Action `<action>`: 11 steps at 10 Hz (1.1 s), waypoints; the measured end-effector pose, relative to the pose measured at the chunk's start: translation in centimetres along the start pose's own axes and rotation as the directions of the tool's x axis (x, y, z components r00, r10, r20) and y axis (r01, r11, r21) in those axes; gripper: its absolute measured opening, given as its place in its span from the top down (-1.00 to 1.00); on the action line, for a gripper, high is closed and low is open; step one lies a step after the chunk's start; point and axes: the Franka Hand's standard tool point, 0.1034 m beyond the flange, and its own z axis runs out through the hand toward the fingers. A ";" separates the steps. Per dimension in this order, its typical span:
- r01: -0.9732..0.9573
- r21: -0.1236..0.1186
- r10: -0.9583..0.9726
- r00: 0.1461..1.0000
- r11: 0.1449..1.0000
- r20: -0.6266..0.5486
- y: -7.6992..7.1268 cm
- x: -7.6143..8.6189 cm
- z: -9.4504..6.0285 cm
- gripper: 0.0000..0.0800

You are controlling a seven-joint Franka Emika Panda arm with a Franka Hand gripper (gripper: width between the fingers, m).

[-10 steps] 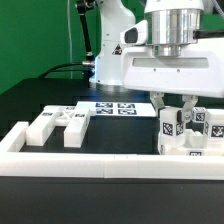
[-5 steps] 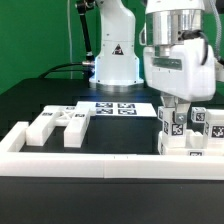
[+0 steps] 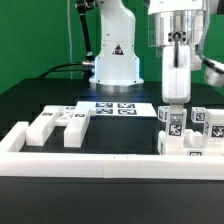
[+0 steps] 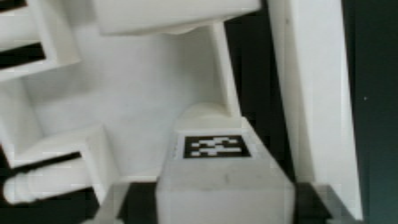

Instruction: Assemble chair

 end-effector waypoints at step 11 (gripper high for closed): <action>0.415 0.001 -0.415 0.910 0.910 0.013 0.0 0.2 0.1 -0.62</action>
Offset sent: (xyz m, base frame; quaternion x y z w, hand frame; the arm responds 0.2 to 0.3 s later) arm 0.0084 -0.0110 -0.0020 0.0040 -0.0065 0.0848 0.9964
